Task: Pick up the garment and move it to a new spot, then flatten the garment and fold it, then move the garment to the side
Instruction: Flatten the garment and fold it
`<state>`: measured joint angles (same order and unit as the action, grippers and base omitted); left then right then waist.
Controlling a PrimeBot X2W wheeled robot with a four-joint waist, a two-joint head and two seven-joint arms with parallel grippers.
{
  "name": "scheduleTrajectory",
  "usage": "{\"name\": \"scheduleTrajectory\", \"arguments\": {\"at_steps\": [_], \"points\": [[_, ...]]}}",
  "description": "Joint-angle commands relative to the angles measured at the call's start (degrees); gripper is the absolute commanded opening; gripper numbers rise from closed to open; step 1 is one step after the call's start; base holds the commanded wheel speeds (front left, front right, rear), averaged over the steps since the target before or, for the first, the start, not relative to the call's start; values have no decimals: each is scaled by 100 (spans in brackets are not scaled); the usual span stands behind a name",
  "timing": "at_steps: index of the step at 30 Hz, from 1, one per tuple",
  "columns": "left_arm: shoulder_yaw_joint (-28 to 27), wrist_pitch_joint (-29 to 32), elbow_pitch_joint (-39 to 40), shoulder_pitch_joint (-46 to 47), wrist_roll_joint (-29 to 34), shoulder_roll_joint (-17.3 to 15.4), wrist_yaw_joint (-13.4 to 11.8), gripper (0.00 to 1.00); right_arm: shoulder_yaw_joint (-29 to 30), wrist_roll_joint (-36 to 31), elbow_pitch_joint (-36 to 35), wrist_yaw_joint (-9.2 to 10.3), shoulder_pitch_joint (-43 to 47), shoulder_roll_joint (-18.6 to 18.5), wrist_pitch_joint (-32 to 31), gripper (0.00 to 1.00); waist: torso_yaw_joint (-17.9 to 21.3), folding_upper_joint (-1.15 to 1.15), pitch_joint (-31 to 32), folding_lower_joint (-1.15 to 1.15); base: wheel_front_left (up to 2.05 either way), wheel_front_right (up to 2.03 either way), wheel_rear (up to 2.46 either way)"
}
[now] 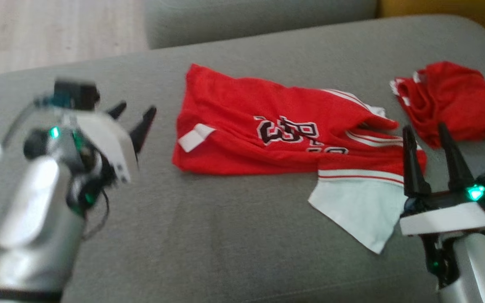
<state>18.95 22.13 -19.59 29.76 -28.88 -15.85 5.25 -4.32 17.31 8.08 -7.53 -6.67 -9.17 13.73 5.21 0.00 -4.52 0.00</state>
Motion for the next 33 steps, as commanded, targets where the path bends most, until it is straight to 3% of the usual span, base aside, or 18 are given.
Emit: {"name": "scheduleTrajectory", "arguments": {"at_steps": [1, 5, 10, 18, 19, 20, 21, 22, 28, 33], "points": [[-178, 306, -6, 446, -201, -221, 68, 100, -128, 11, -214, 4, -259, 11, 75, 100, 317, 0, -279, 0, 0, 0, 0], [162, 1115, -544, 1144, -430, -616, 201, 100, -223, 60, -144, 4, -461, 118, 100, 100, 698, 0, -545, 0, 0, 0, 0], [446, 1649, -1020, 1555, -811, -859, 220, 100, -266, 91, -91, 4, -599, 178, 117, 100, 1016, 0, -737, 0, 0, 0, 0], [1056, 2071, -1589, 1977, -1338, -1337, 223, 100, -293, 142, -94, 4, -763, 250, 125, 100, 1406, 0, -938, 0, 0, 0, 0], [1105, 2104, -1664, 2010, -1380, -1358, 223, 96, -295, 141, -101, 4, -756, 257, 125, 100, 1427, 0, -939, 0, 0, 0, 0], [1146, 2111, -1718, 2043, -1419, -1374, 223, 75, -296, 139, -107, 4, -746, 262, 126, 100, 1440, 0, -940, 0, 0, 0, 0], [1173, 2084, -1762, 2076, -1453, -1393, 223, 42, -295, 138, -115, 4, -736, 268, 126, 100, 1450, 0, -939, 0, 0, 0, 0], [1206, 2058, -1796, 2103, -1488, -1407, 223, 0, -290, 136, -120, 4, -724, 273, 126, 100, 1454, 0, -929, 0, 0, 0, 0], [1455, 1999, -1678, 2134, -1983, -1405, 223, 0, -227, 95, -86, 4, -592, 237, 126, 100, 1269, 0, -743, 0, 0, 0, 0], [1666, 2106, -1198, 1937, -2758, -1451, 224, 0, -222, 63, 14, 4, -467, 110, 126, 100, 923, 0, -395, 0, 0, 0, 0]]}}
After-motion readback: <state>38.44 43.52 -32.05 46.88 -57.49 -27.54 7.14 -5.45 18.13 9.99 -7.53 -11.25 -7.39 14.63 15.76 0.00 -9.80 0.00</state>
